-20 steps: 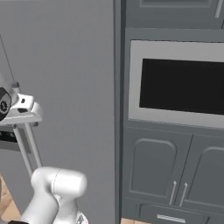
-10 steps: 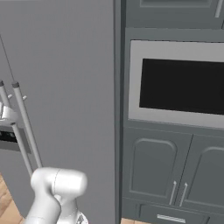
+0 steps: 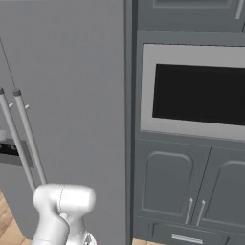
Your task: Open the freezer door, pick up the ice cube tray from the freezer, and place it on the dining counter.
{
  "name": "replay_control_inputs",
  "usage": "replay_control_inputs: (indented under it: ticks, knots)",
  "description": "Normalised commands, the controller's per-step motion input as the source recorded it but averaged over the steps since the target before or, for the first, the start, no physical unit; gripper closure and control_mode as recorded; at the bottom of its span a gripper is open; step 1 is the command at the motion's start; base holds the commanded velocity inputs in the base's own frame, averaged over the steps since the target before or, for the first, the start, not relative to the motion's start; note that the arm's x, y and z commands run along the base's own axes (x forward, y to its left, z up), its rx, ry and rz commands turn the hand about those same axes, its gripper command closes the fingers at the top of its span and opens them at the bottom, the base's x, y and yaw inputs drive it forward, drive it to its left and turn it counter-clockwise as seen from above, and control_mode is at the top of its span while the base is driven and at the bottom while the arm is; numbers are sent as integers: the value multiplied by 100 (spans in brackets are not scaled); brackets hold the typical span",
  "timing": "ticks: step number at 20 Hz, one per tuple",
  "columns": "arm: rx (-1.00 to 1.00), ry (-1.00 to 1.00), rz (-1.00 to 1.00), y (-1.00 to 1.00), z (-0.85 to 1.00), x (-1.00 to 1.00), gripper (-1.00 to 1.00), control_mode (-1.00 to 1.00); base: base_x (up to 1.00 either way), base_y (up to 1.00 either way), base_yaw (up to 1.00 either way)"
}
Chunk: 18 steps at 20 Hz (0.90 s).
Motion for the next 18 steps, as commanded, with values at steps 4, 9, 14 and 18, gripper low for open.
replay_control_inputs:
  ticks: [4, 9, 14, 18]
  knots:
    - [9, -28, 0, 14, -32, 34, -100, -100, 0, 0, 0]
    - [5, -33, 0, 12, -39, 40, -100, -100, 0, 0, 0]
    - [5, -32, 0, 2, -17, 35, -100, -100, 0, 0, 0]
    - [3, -21, 0, 0, 0, 15, -100, -100, 0, 0, 0]
